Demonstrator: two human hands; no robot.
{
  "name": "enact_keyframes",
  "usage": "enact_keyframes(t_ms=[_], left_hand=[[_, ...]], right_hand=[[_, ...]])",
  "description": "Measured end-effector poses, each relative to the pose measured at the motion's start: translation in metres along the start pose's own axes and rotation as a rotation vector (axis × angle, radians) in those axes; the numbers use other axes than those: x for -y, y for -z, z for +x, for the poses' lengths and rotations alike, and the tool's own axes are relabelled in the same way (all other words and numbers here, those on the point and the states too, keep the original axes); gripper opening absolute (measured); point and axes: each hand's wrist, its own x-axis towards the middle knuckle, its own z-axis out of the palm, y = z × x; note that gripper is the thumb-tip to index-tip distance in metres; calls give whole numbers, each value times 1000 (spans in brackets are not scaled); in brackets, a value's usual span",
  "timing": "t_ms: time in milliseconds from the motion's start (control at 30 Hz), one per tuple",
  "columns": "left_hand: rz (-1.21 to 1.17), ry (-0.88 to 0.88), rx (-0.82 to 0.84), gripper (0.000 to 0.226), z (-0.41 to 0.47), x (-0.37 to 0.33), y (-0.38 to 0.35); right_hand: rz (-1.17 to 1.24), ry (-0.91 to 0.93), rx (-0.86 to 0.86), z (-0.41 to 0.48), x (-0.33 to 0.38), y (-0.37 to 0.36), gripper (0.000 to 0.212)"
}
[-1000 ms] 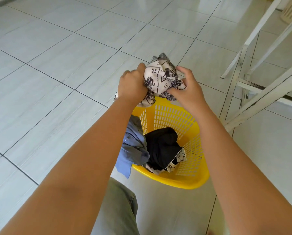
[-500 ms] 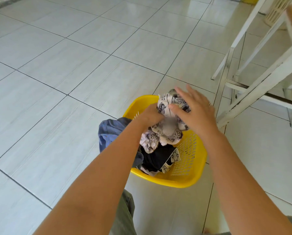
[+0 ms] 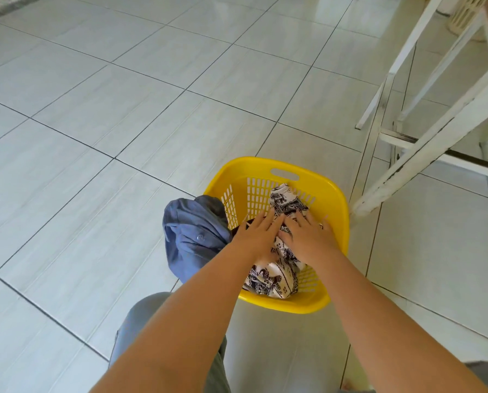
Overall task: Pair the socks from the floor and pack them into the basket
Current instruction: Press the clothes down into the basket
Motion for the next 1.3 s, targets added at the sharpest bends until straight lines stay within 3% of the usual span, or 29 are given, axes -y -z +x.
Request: enact_keyframes(t_ms=[167, 267, 367, 500, 633, 700, 833, 967, 1133, 1233, 1300], left_hand=[[243, 47, 59, 88, -2, 4, -20], [267, 59, 31, 83, -6, 3, -20], [242, 50, -58, 89, -15, 2, -3], [141, 67, -307, 88, -43, 12, 26], [-49, 150, -646, 75, -74, 43, 41], [-125, 194, -721, 72, -88, 62, 40], [-344, 263, -645, 98, -110, 99, 24], [-646, 184, -410, 120, -125, 125, 14], [-729, 105, -183, 121, -128, 134, 22], [-606, 154, -256, 112, -123, 134, 25], [-516, 179, -364, 92, -117, 127, 24]], right_hand=[[-3, 14, 239, 3, 5, -17, 67], [14, 21, 258, 2, 6, -11, 67], [50, 17, 132, 0, 4, 2, 64], [189, 46, -114, -4, 12, 20, 61], [342, 237, -309, -6, 40, 30, 69], [401, 351, -313, -11, 61, 34, 82], [429, 480, -158, -20, 100, 33, 115], [442, 464, -89, -17, 117, 23, 125], [449, 490, 6, -17, 112, 27, 120], [475, 507, 53, -17, 102, 28, 114], [462, 499, 38, -16, 95, 27, 111]])
